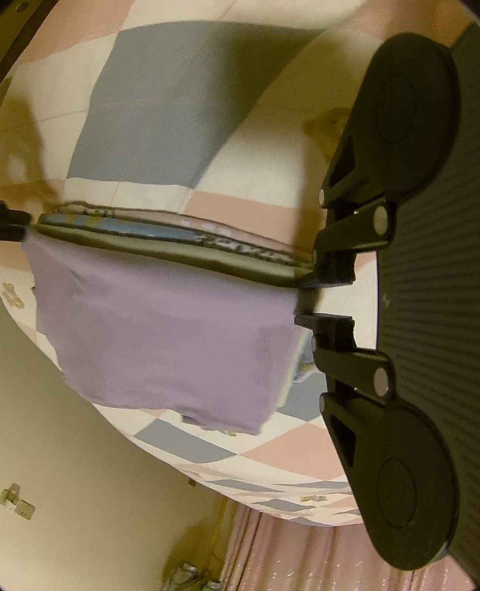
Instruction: Fold clothes
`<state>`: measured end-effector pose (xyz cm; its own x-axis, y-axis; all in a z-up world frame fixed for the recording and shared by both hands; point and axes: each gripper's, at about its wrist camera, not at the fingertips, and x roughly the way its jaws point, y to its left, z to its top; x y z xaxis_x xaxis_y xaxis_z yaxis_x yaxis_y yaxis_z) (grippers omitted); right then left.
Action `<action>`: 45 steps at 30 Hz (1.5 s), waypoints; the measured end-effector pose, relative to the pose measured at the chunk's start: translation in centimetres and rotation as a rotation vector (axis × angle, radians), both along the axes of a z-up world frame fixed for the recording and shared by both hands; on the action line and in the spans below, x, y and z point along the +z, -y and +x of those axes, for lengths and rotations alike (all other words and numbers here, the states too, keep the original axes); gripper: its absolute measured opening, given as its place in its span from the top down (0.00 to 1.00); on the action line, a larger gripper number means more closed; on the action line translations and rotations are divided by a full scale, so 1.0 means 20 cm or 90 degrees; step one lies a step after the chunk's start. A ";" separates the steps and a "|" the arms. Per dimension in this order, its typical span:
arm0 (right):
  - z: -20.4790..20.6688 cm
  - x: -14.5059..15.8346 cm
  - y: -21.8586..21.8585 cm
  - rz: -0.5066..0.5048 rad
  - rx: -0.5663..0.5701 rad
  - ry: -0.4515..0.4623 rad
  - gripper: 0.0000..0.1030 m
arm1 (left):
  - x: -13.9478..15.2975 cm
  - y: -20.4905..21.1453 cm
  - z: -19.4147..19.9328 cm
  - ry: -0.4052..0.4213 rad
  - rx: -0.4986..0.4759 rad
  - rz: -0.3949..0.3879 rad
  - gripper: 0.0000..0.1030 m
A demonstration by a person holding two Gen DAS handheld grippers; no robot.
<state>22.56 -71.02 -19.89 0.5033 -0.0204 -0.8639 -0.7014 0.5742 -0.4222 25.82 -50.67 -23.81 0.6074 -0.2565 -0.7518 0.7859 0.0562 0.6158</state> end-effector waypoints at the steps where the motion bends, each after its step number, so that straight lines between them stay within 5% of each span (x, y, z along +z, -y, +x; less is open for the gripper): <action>1: 0.00 0.02 0.01 -0.001 -0.007 -0.002 0.97 | 0.01 -0.02 0.00 -0.002 0.009 0.001 0.88; 9: 0.08 0.17 0.05 0.057 -0.062 0.018 0.89 | 0.19 -0.10 0.17 -0.014 0.154 -0.081 0.88; 15: 0.30 0.15 -0.08 0.145 -0.052 0.002 0.89 | 0.22 0.08 0.32 -0.052 0.174 -0.141 0.87; 21: 0.47 0.02 -0.11 0.160 -0.034 -0.057 0.89 | 0.05 0.15 0.38 -0.106 0.177 -0.111 0.89; 27: 0.64 0.19 0.07 0.247 -0.116 0.023 0.87 | 0.17 0.16 0.48 -0.104 0.218 -0.170 0.87; 32: 0.82 0.16 0.09 0.231 -0.109 0.052 0.86 | 0.21 0.23 0.72 -0.097 0.271 -0.207 0.87; 39: 0.97 0.02 0.23 0.263 -0.213 -0.025 0.83 | 0.08 0.25 0.86 -0.136 0.319 -0.177 0.88; 45: 0.96 0.15 0.21 0.286 -0.187 0.031 0.83 | 0.19 0.26 0.85 -0.104 0.322 -0.210 0.88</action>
